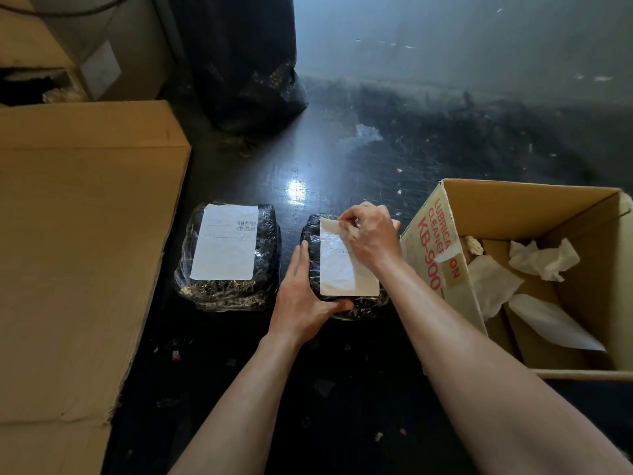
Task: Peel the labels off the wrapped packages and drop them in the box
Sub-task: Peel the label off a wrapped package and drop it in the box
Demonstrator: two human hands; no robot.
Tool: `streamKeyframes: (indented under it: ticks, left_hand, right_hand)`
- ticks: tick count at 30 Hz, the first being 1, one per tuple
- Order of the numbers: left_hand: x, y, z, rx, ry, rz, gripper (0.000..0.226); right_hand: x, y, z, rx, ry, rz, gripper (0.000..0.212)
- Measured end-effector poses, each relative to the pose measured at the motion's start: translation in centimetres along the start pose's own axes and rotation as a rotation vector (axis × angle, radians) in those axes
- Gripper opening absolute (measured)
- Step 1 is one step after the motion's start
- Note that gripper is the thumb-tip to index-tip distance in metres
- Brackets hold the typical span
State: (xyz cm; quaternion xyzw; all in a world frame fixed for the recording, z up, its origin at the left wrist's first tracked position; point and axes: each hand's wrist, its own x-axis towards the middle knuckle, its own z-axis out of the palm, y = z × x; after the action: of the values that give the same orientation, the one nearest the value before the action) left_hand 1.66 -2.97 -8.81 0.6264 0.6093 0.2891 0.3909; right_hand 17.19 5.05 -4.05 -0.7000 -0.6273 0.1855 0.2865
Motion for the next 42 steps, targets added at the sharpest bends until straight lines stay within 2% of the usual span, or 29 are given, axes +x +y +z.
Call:
streamKeyframes:
  ticks: [21,32,42]
  left_hand:
    - [0.1,0.1,0.0,-0.009,-0.002,-0.017,0.146]
    - [0.1,0.2,0.1,-0.009,0.0,-0.022,0.146]
    - [0.2,0.3,-0.1,-0.015,-0.008,-0.008,0.146]
  right_hand:
    - [-2.1,-0.3,0.5,0.078,0.14,-0.014,0.015]
    - [-2.7,0.0,-0.7,0.152,0.085,-0.028,0.01]
    - [-1.8,0.2,-1.5,0.089,-0.007,-0.049,0.001]
